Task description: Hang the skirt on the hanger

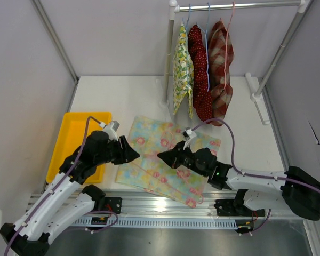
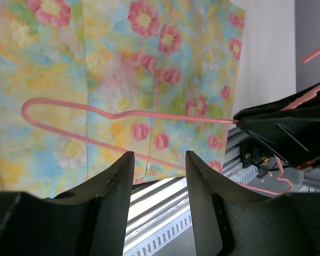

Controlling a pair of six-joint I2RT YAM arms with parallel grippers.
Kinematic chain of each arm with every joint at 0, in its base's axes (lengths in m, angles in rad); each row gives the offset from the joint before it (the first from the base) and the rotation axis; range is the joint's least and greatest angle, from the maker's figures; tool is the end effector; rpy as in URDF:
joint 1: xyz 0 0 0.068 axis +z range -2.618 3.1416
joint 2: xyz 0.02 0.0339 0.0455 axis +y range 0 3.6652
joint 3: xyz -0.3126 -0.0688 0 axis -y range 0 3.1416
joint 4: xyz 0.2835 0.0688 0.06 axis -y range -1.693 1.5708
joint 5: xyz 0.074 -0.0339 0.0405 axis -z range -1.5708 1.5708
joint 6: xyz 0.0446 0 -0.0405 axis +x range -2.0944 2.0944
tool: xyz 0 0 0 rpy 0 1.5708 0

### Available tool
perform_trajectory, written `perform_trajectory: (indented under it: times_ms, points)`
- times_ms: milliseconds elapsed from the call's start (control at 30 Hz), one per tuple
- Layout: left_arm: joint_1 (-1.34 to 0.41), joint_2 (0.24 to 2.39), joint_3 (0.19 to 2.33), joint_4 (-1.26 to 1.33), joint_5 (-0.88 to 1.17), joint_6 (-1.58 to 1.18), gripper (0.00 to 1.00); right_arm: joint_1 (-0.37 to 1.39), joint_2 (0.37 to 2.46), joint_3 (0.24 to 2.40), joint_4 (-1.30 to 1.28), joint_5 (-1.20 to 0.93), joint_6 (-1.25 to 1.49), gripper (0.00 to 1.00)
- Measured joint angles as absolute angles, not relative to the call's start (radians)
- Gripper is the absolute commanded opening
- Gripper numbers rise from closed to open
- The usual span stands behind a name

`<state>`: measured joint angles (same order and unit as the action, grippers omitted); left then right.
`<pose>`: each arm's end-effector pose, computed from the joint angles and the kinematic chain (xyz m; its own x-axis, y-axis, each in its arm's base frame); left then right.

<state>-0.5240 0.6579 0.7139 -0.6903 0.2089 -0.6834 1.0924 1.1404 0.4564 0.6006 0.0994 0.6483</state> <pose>0.1227 -0.0816 0.3107 -0.7983 -0.2521 -0.5470 0.1677 0.7792 -0.6039 0.1260 0.2334 0.2551 -0.5365 0.2707 -0.7993 -0.6447 0.4798 0.5951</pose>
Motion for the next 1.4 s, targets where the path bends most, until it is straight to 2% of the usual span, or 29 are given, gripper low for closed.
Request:
perform_trajectory:
  times_ms: [167, 467, 600, 833, 1100, 1400]
  points:
    - [-0.586, 0.626, 0.677, -0.704, 0.081, -0.768, 0.48, 1.131, 1.272, 0.416, 0.804, 0.089, 0.719, 0.0]
    - [-0.664, 0.671, 0.629, -0.739, -0.083, -0.847, 0.44, 1.241, 1.508, 0.416, 1.011, 0.084, 0.768, 0.0]
    - [-0.691, 0.692, 0.594, -0.799, -0.145, -0.9, 0.48, 1.254, 1.58, 0.416, 1.047, 0.082, 0.778, 0.0]
    - [-0.751, 0.665, 0.555, -0.89, -0.227, -1.013, 0.48, 1.253, 1.634, 0.438, 1.087, 0.082, 0.787, 0.0]
    - [-0.845, 0.694, 0.489, -0.901, -0.299, -1.18, 0.43, 1.241, 1.705, 0.466, 1.106, 0.065, 0.804, 0.0]
    - [-0.859, 0.702, 0.458, -0.881, -0.329, -1.242, 0.55, 1.219, 1.757, 0.446, 1.174, 0.063, 0.839, 0.0]
